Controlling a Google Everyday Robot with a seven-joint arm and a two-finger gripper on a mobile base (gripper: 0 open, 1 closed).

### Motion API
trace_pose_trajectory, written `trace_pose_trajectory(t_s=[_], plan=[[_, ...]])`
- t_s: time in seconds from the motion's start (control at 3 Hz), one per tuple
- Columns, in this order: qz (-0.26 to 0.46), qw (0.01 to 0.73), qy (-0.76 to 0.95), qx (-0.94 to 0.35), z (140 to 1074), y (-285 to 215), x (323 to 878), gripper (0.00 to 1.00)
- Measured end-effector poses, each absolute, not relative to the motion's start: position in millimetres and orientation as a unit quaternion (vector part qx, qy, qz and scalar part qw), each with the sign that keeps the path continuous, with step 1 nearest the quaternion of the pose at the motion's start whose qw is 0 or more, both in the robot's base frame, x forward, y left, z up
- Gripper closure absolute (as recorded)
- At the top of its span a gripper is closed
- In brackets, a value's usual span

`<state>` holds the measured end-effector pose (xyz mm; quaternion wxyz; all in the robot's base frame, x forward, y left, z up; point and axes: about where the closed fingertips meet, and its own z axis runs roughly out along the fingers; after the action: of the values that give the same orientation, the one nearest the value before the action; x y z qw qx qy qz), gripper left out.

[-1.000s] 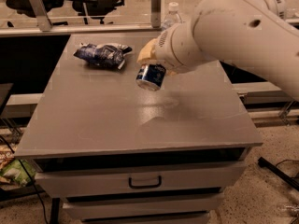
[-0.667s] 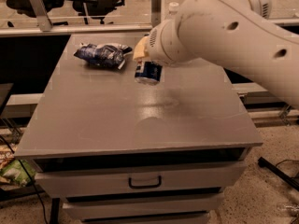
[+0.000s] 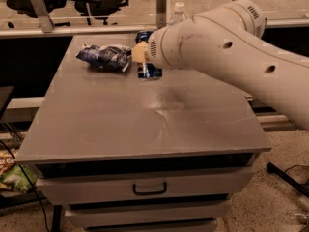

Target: Place pepsi can upright

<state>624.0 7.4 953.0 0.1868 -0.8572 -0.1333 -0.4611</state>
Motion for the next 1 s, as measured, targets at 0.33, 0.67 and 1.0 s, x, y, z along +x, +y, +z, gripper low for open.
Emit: trace_pose_trajectory(t_s=[0.33, 0.67, 1.0], plan=[[-0.485, 0.228, -0.162, -0.829, 950.3, 17.1, 630.1, 1.00], [-0.505, 0.243, -0.201, -0.803, 945.3, 22.3, 633.9, 1.00], [-0.531, 0.233, -0.253, -0.774, 936.8, 25.1, 634.4, 1.00]])
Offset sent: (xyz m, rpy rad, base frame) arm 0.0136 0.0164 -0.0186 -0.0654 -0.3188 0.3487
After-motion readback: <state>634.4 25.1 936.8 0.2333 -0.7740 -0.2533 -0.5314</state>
